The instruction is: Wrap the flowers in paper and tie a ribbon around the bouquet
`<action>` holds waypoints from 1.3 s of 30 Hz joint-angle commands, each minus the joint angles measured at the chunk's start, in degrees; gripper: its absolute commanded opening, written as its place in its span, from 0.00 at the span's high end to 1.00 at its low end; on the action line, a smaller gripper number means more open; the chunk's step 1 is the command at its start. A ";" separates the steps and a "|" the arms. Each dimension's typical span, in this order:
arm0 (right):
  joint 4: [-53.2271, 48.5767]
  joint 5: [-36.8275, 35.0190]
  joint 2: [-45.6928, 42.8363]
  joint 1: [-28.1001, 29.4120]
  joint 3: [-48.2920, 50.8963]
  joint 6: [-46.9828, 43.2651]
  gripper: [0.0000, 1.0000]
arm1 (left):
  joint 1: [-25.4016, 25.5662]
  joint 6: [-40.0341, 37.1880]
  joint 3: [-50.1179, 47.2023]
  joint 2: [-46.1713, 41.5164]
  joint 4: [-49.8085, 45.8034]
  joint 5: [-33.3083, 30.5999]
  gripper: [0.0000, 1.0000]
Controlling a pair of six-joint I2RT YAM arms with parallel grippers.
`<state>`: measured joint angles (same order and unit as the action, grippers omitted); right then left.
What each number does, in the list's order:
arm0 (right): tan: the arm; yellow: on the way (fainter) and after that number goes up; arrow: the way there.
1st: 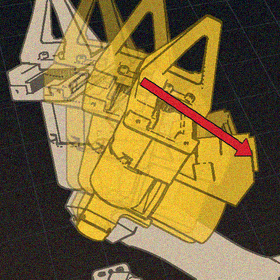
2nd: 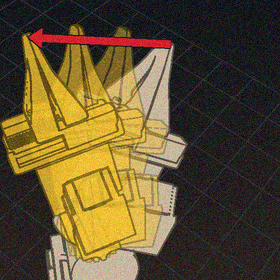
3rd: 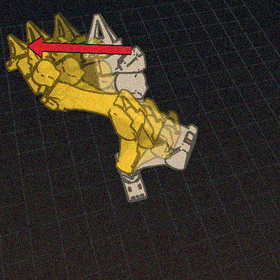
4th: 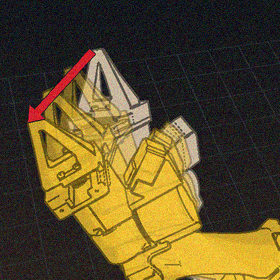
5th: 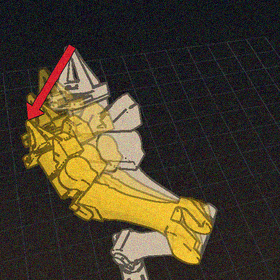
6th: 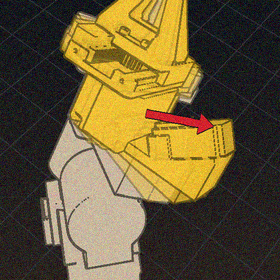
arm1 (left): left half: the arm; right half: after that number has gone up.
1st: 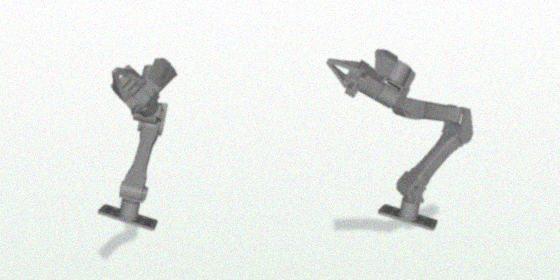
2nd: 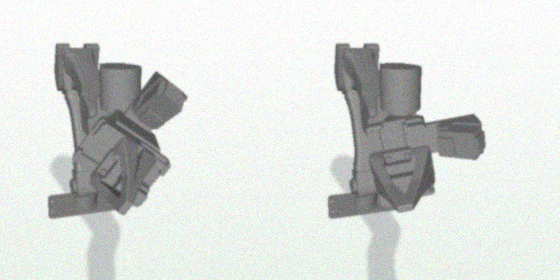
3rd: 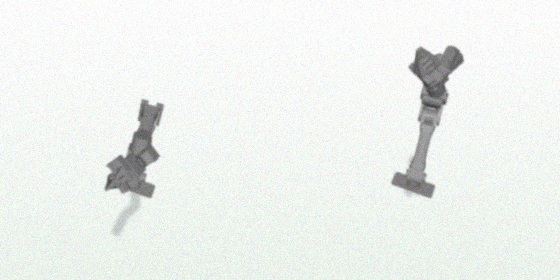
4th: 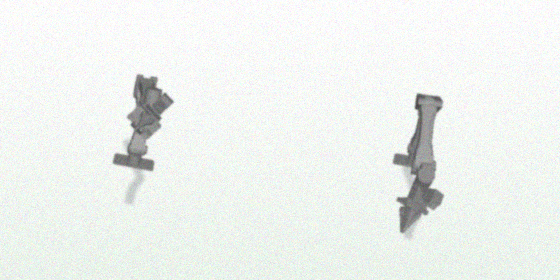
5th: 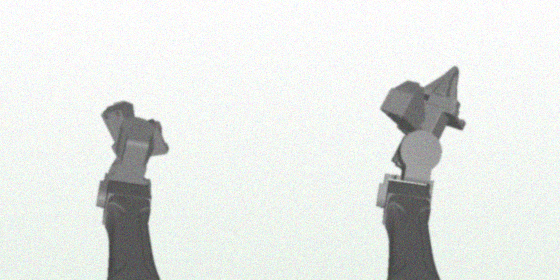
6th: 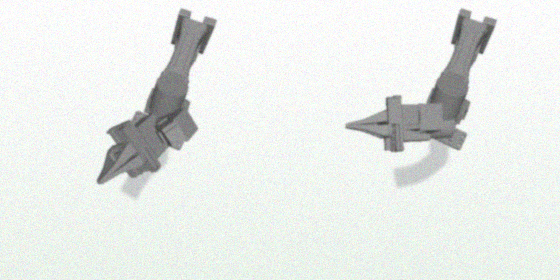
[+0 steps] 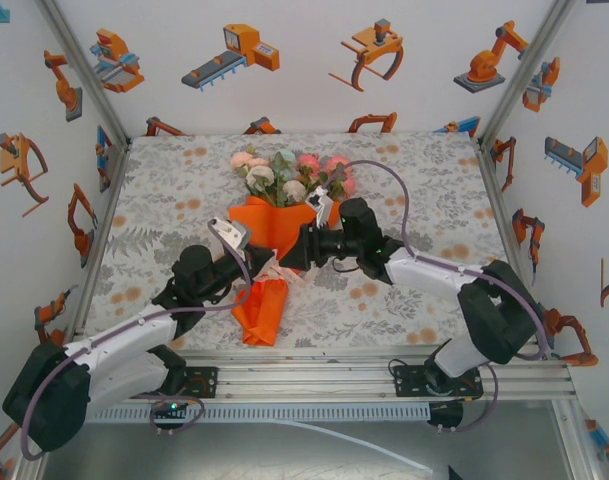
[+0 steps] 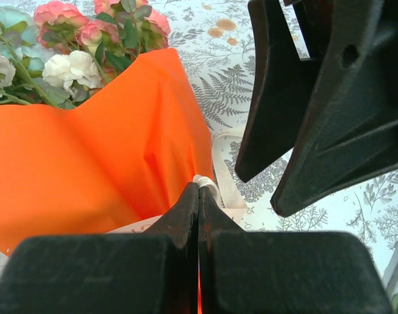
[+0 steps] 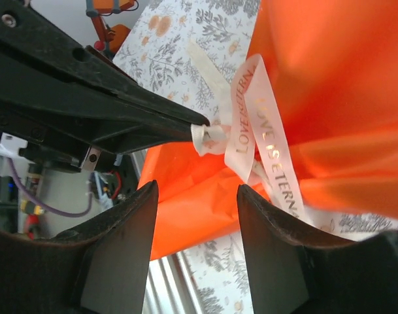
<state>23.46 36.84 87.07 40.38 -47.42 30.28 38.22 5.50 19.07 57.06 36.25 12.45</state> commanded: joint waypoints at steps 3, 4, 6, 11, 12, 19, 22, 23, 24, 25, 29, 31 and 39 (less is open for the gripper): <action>10.94 -2.16 2.78 1.53 -0.87 -9.54 0.49 | 0.10 2.51 3.03 0.79 0.54 0.86 1.00; 12.42 -2.22 3.74 1.72 -1.58 -9.24 0.49 | 0.10 2.93 3.45 0.88 -0.23 0.48 1.00; 13.10 -2.27 5.29 1.90 -3.05 -9.18 0.50 | 0.10 3.91 4.23 0.99 -1.03 0.23 1.00; 16.26 -1.65 7.01 2.07 -4.05 -8.96 0.52 | -0.06 8.43 8.04 2.35 -7.61 -0.85 1.00; 16.45 -1.87 7.21 2.05 -4.12 -8.78 0.54 | -0.10 9.19 8.36 2.84 -7.77 -0.74 1.00; 17.65 -4.74 7.90 2.07 -3.36 -7.51 0.94 | -1.09 13.04 9.83 4.81 -7.25 0.15 0.96; 17.76 -5.78 7.29 2.07 -2.43 -7.67 1.00 | -2.63 14.90 10.88 4.17 -8.61 1.83 0.86; 17.76 -6.42 6.91 1.98 -1.96 -7.66 1.00 | -3.42 15.21 11.30 3.66 -9.77 2.04 0.83; 17.80 -7.13 6.35 1.98 -1.45 -7.77 1.00 | -4.14 15.31 11.43 2.96 -10.64 2.37 0.83; 17.78 -7.74 6.00 1.98 -1.05 -7.91 1.00 | -4.70 15.27 11.43 2.32 -11.19 2.68 0.83; 17.77 -8.68 4.47 1.98 0.51 -8.75 1.00 | -7.21 15.77 11.71 -0.45 -15.59 1.55 0.71; 17.78 -9.27 3.83 1.97 1.24 -9.17 1.00 | -8.15 15.77 11.90 -1.64 -18.04 -0.05 0.71; 17.65 -5.94 1.32 1.98 3.79 -9.57 1.00 | -13.07 21.04 16.26 0.19 -34.95 -11.13 0.63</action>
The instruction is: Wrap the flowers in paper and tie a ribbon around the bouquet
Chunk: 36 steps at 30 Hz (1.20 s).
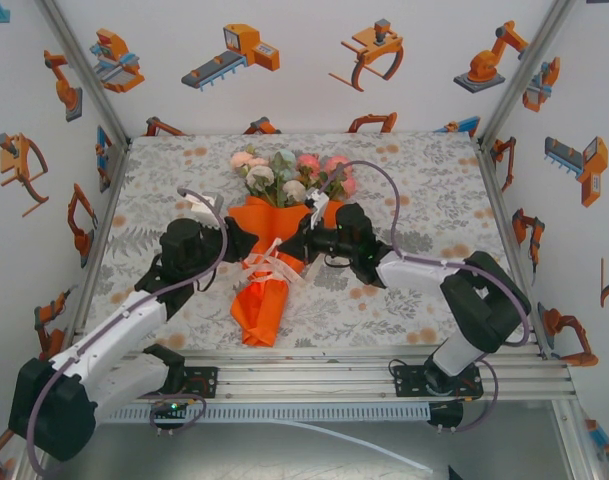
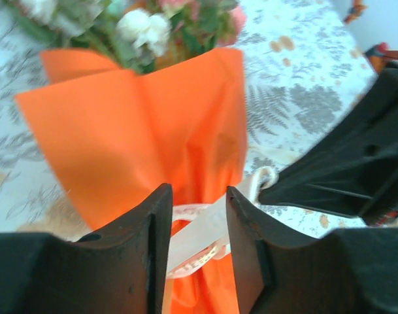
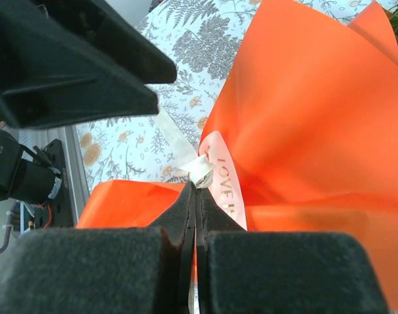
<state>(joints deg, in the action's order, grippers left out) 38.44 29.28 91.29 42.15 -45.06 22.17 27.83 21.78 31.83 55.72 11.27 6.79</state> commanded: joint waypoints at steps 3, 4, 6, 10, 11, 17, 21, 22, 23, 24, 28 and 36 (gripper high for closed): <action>2.37 2.06 -3.95 0.19 2.80 -1.37 1.00 | -5.76 11.41 7.59 6.74 -18.82 -2.48 0.63; 2.22 2.14 -4.08 0.21 3.02 -1.31 1.00 | -6.11 12.24 8.65 8.73 -20.99 -0.75 0.62; 1.96 2.45 -4.08 0.21 3.00 -1.28 1.00 | -6.13 12.15 9.48 11.84 -21.52 3.58 0.59; 1.58 3.04 -3.94 0.23 2.43 -1.30 1.00 | -5.52 6.17 8.85 14.23 -17.01 7.04 0.52; 1.55 3.21 -3.86 0.21 2.22 -1.28 1.00 | -5.48 2.94 9.16 14.53 -16.48 7.42 0.50; 0.94 3.68 -3.53 0.21 1.74 -1.37 1.00 | -3.61 -15.62 9.30 15.78 -11.57 13.56 0.44; 0.59 3.76 -3.70 0.21 1.56 -1.35 1.00 | -0.73 -23.96 12.34 19.08 -14.42 9.68 0.44; 0.35 3.86 -3.77 0.21 1.40 -1.51 1.00 | -0.67 -25.31 13.50 20.19 -15.75 10.97 0.44; -0.03 3.86 -3.92 0.21 1.30 -1.67 1.00 | -0.68 -26.30 14.55 21.39 -17.16 12.07 0.44; -0.23 3.84 -3.93 0.21 1.21 -1.83 1.00 | -0.68 -26.60 15.47 22.39 -18.38 12.41 0.45; -0.85 3.95 -3.86 0.21 0.60 -1.88 1.00 | -0.69 -25.64 16.44 24.73 -18.77 10.24 0.50; -1.79 3.50 -4.09 0.21 0.15 -2.38 1.00 | -1.72 -23.43 14.53 22.58 -18.53 7.76 0.53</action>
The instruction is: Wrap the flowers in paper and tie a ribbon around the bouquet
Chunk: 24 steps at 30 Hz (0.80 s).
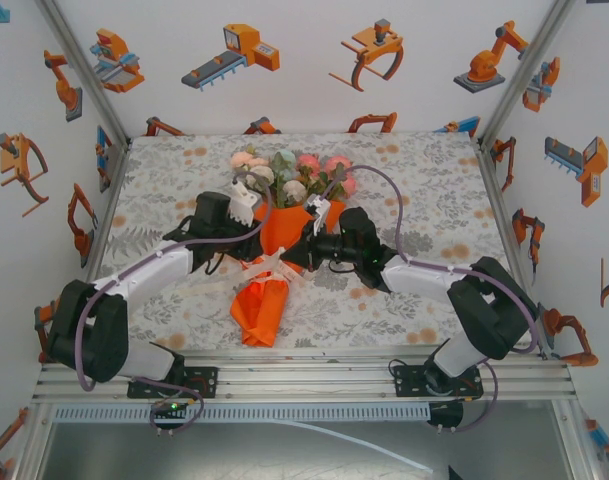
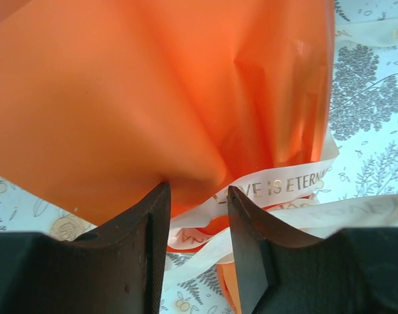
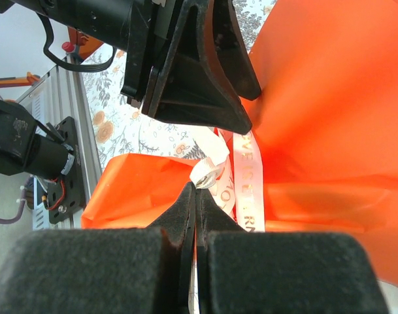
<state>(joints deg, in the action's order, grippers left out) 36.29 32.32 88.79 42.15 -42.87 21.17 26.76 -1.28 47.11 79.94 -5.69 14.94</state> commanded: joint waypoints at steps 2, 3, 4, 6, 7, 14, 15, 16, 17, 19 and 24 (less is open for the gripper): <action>0.19 0.47 -1.52 0.21 -2.04 -1.39 1.00 | -1.12 0.93 -2.05 -2.68 0.03 2.06 0.46; 0.10 0.47 -1.43 0.16 -2.04 -1.31 1.00 | -1.35 1.48 -3.17 -2.94 1.68 3.85 0.45; 0.04 0.54 -1.35 0.21 -2.08 -1.31 1.00 | -1.57 1.95 -3.96 -2.82 2.75 3.56 0.44; 0.08 0.81 -1.31 0.17 -2.13 -1.20 1.00 | -1.83 2.38 -4.05 -1.64 2.41 1.84 0.44; -0.01 0.91 -1.42 0.21 -2.13 -1.15 1.00 | -2.03 2.65 -3.87 -1.02 2.18 1.38 0.44; -0.06 0.44 -1.34 0.21 -2.51 -0.69 1.00 | -2.90 7.28 -3.71 0.31 3.19 0.68 0.64; -0.11 0.17 -1.34 0.21 -2.64 -0.41 1.00 | -3.20 8.73 -3.50 0.22 3.08 0.58 0.72; -0.08 -0.12 -1.34 0.21 -2.72 -0.20 1.00 | -3.37 10.84 -3.15 0.00 2.48 -0.16 0.80; -0.09 -0.51 -1.44 0.21 -2.79 0.05 1.00 | -3.40 13.23 -2.64 -0.20 1.55 -1.78 0.89; -1.00 -2.44 -1.60 0.21 -3.17 1.38 1.00 | -3.52 18.95 -1.14 -1.77 -2.53 -4.52 1.00; -7.33 -10.43 -0.89 0.21 -6.45 5.14 1.00 | -3.40 30.74 -0.17 -7.67 -10.78 -5.93 1.00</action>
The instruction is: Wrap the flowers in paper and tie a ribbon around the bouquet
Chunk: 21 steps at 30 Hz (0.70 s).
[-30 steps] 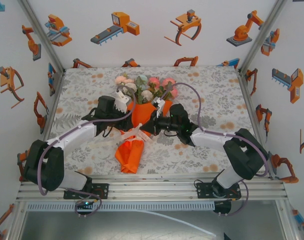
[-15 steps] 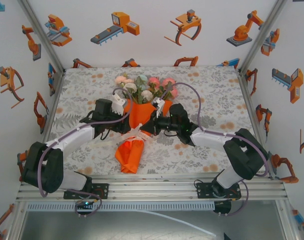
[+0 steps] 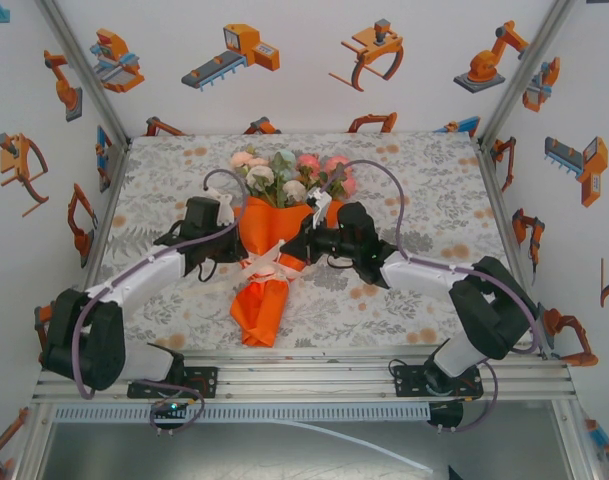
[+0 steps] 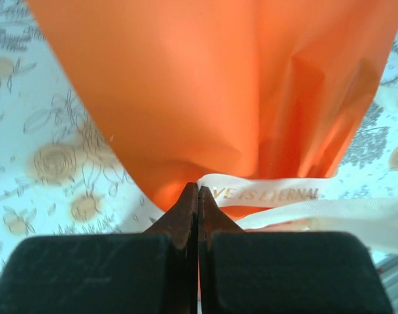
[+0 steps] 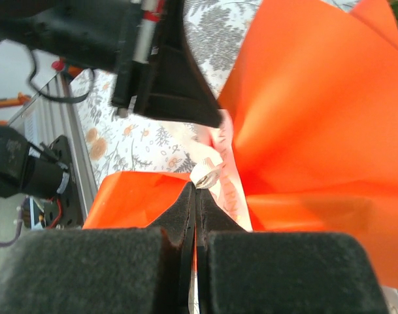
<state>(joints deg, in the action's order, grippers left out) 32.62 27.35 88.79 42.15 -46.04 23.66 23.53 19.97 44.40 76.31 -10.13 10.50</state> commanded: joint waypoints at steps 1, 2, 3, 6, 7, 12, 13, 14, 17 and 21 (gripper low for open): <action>-5.36 -7.10 -0.46 0.21 -4.20 3.15 1.00 | -0.18 11.49 2.90 -5.24 -8.41 -1.91 1.00; -6.59 -8.16 -0.01 0.21 -4.95 3.75 1.00 | -0.24 12.66 3.17 -6.19 -10.02 -2.27 1.00; -7.82 -8.83 0.55 0.21 -5.93 4.16 1.00 | -0.27 13.84 3.78 -6.97 -12.61 -3.00 1.00; -9.59 -8.28 2.61 0.21 -8.27 4.92 1.00 | -0.17 16.23 7.13 -7.65 -22.02 -5.75 1.00; -9.44 -7.88 3.20 0.17 -8.66 5.12 1.00 | -0.20 16.82 8.08 -7.46 -24.59 -5.79 1.00; -9.07 -5.18 7.08 0.95 -11.01 6.00 1.00 | 0.09 24.04 12.44 -6.10 -33.68 -2.03 1.00; -9.07 -5.12 7.65 1.21 -11.23 6.07 1.00 | 0.45 26.97 12.23 -6.21 -33.31 -0.04 1.00; -9.15 -5.28 8.24 1.42 -11.48 6.30 1.00 | 1.30 30.29 11.74 -6.48 -32.12 2.13 1.00; -9.15 -5.28 9.41 1.79 -11.80 7.20 1.00 | 5.73 39.38 9.02 -7.14 -25.16 5.57 1.00; -8.09 -4.69 9.74 1.88 -11.54 8.41 1.00 | 10.26 47.78 6.45 -5.49 -15.45 7.86 1.00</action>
<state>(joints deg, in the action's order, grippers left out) 22.94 21.76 98.54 43.77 -55.79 30.44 31.92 57.69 52.31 69.89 -32.23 14.46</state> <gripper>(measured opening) 0.004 0.008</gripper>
